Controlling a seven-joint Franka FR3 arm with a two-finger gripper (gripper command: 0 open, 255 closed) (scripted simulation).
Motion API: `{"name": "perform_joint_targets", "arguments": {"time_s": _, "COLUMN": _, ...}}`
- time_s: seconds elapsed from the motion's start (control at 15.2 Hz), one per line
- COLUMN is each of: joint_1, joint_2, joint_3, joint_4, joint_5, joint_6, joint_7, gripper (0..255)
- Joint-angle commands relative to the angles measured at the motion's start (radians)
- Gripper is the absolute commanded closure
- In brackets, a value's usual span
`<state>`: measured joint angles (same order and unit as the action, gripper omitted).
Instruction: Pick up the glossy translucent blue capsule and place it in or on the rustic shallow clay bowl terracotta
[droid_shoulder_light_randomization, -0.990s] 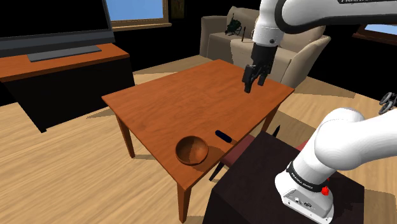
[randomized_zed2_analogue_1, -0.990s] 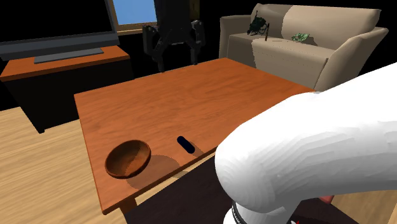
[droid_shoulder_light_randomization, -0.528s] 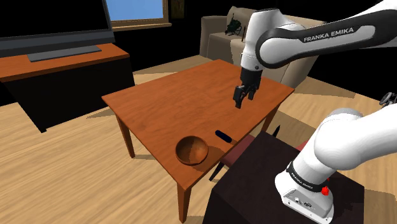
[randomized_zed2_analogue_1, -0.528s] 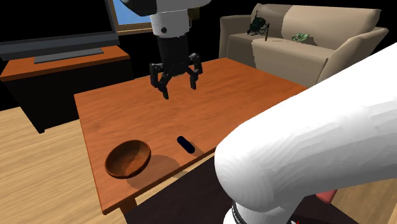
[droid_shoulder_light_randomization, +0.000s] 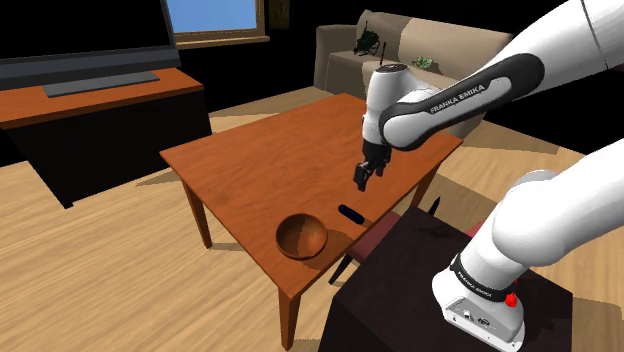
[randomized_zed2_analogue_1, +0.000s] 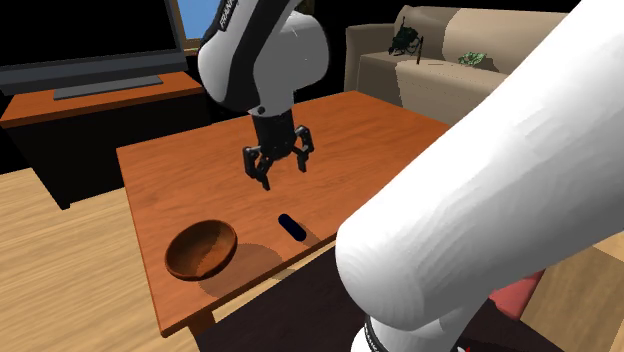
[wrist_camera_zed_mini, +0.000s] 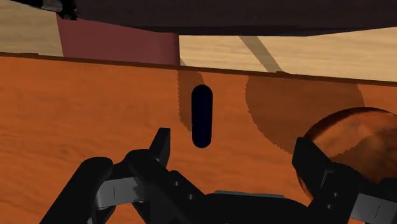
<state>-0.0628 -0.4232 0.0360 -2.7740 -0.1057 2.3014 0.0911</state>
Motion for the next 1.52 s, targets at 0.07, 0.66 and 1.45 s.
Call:
{"name": "perform_joint_targets", "arguments": {"time_s": 0.07, "joint_1": -0.023, "joint_2": 0.137, "joint_3": 0.007, "joint_4": -0.009, "joint_5": -0.048, "joint_6": 0.151, "joint_7": 0.02, "gripper": 0}}
{"name": "perform_joint_targets", "arguments": {"time_s": 0.66, "joint_1": -0.09, "joint_2": 0.576, "joint_3": -0.02, "joint_4": 0.093, "joint_5": -0.379, "joint_6": 0.483, "joint_7": 0.228, "gripper": 0}}
{"name": "perform_joint_targets", "arguments": {"time_s": 1.45, "joint_1": -0.011, "joint_2": 0.836, "joint_3": -0.159, "joint_4": 0.196, "joint_5": -0.588, "joint_6": 0.643, "joint_7": 0.392, "gripper": 0}}
